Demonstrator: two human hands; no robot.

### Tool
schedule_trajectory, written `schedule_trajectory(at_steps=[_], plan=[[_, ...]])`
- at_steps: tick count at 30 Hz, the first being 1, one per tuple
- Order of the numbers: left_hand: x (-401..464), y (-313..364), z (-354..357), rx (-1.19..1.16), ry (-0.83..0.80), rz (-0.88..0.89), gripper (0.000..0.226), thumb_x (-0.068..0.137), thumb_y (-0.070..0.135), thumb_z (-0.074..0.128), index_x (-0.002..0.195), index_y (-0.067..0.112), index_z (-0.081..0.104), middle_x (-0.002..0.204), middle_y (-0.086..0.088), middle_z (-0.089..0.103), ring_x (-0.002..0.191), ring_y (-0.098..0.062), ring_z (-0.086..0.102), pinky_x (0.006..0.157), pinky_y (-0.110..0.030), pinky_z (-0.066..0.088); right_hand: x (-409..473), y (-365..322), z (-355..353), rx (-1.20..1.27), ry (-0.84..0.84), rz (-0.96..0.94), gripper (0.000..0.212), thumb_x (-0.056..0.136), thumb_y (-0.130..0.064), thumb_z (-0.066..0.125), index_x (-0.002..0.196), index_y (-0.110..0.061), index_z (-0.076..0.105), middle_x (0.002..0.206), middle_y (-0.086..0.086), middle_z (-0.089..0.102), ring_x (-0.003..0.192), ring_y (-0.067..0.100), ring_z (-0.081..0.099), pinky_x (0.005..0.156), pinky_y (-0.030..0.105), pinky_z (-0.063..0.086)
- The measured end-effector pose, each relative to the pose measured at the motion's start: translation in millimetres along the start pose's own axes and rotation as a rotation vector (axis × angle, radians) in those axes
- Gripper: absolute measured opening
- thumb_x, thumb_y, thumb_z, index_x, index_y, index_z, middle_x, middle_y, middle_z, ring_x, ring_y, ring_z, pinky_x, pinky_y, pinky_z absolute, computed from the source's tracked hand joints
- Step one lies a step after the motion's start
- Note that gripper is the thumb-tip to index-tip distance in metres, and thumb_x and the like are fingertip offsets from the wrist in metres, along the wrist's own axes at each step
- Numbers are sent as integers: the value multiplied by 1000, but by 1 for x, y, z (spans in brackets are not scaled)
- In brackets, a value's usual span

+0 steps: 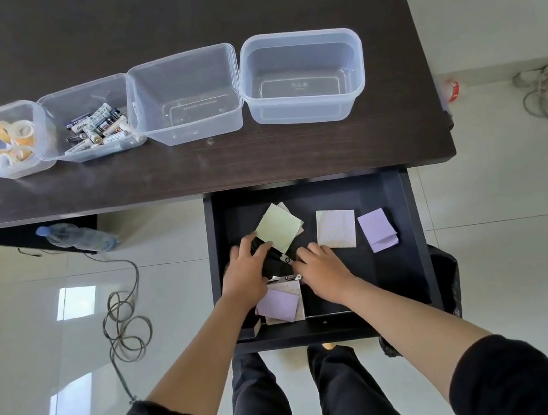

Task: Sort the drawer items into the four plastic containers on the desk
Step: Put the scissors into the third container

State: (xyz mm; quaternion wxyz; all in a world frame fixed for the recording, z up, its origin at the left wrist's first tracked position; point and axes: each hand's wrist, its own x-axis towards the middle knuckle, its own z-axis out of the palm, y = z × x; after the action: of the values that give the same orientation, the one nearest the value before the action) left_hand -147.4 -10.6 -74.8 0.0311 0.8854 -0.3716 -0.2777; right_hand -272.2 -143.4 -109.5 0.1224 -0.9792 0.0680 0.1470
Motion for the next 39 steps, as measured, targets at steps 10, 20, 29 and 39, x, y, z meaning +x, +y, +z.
schedule_trajectory(at_steps=[10, 20, 29, 39], plan=[[14, -9, -2, 130, -93, 117, 79, 80, 14, 69, 143, 31, 26, 143, -8, 14, 93, -23, 57, 71, -28, 57, -3, 8, 4, 70, -14, -13, 27, 73, -19, 77, 98, -14, 67, 97, 7, 59, 92, 29, 55, 74, 38, 47], [9, -9, 0, 54, -65, 37, 41, 82, 23, 69, 119, 14, 53, 126, -4, 33, 75, -18, 59, 69, -24, 54, -10, 15, 4, 115, 10, 13, 27, 73, -24, 79, 96, -14, 68, 92, 7, 58, 90, 29, 56, 73, 40, 48], [14, -11, 2, 150, -123, 100, 72, 86, 25, 65, 147, 31, 26, 132, -6, 28, 86, -16, 53, 71, -25, 55, -12, 16, 5, 166, 35, 30, 23, 80, -24, 72, 99, -12, 66, 96, 8, 56, 95, 28, 52, 79, 41, 46], [23, -7, 0, 101, -179, 94, 57, 80, 16, 70, 129, 23, 43, 130, -9, 36, 88, -22, 61, 77, -31, 58, -16, 19, 4, 165, 18, 8, 22, 86, -23, 67, 104, -12, 63, 105, 10, 56, 102, 28, 49, 85, 41, 44]])
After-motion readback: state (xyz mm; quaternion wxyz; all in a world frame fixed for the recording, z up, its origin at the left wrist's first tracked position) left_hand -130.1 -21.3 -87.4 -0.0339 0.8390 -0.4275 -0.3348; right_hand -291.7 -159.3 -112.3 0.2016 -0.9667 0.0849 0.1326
